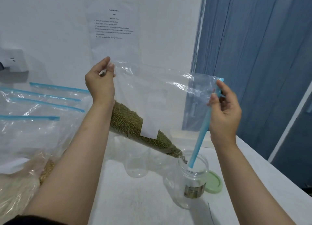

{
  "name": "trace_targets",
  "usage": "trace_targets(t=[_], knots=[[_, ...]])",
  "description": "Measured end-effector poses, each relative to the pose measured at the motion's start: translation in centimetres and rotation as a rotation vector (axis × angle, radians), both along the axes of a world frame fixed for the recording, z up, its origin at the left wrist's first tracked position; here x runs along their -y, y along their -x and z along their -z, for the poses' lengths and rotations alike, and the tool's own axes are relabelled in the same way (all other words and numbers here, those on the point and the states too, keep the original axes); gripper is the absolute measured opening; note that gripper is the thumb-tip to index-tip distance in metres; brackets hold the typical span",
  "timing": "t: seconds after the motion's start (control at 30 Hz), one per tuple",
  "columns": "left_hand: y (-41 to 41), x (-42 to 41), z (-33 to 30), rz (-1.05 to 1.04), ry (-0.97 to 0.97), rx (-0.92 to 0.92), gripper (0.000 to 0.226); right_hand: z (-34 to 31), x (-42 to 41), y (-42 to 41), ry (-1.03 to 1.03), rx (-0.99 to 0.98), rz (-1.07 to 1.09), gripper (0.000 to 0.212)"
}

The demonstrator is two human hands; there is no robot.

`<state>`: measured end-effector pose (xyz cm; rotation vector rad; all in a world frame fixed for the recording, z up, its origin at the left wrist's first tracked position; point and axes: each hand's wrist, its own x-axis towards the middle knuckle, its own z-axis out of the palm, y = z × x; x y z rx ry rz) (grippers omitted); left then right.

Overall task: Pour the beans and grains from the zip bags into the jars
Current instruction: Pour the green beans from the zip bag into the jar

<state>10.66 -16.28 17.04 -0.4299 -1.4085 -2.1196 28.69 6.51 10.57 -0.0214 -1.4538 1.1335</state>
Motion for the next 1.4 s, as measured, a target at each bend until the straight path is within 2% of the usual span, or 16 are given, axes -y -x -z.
trace_targets(t=[0.9,1.4], knots=[[-1.1,-1.8,-2.9,0.037,0.017,-0.042,0.026,0.4,-1.6,-0.2,0.088,0.03,-0.029,0.029],[-1.2,-1.8,-2.9,0.049,0.003,-0.03,0.025,0.3,-0.8,-1.1,0.032,0.021,-0.029,0.032]])
